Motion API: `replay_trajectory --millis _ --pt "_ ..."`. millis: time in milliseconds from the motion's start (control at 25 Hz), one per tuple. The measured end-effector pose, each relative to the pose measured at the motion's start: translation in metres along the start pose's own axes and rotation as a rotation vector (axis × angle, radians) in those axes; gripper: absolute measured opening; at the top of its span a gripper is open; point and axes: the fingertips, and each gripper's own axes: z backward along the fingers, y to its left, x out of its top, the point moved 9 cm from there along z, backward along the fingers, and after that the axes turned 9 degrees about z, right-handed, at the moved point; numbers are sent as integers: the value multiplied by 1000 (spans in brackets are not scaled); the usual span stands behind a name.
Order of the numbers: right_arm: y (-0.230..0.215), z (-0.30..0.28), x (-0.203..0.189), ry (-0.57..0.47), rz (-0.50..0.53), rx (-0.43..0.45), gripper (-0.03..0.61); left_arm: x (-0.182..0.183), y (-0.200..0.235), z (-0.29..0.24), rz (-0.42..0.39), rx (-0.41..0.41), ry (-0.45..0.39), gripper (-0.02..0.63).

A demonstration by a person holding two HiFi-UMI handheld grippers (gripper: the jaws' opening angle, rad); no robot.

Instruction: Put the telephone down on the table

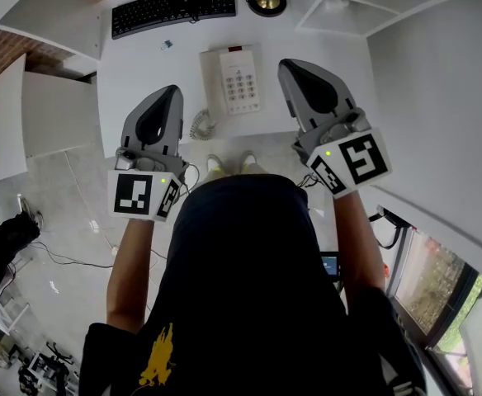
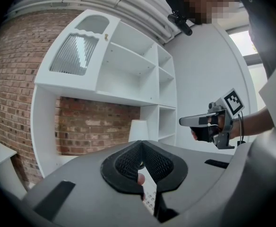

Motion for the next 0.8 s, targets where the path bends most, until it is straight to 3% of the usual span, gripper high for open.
replay_trajectory --millis 800 --pt "5 0 1 3 10 12 -3 -1 -8 6 15 -15 16 18"
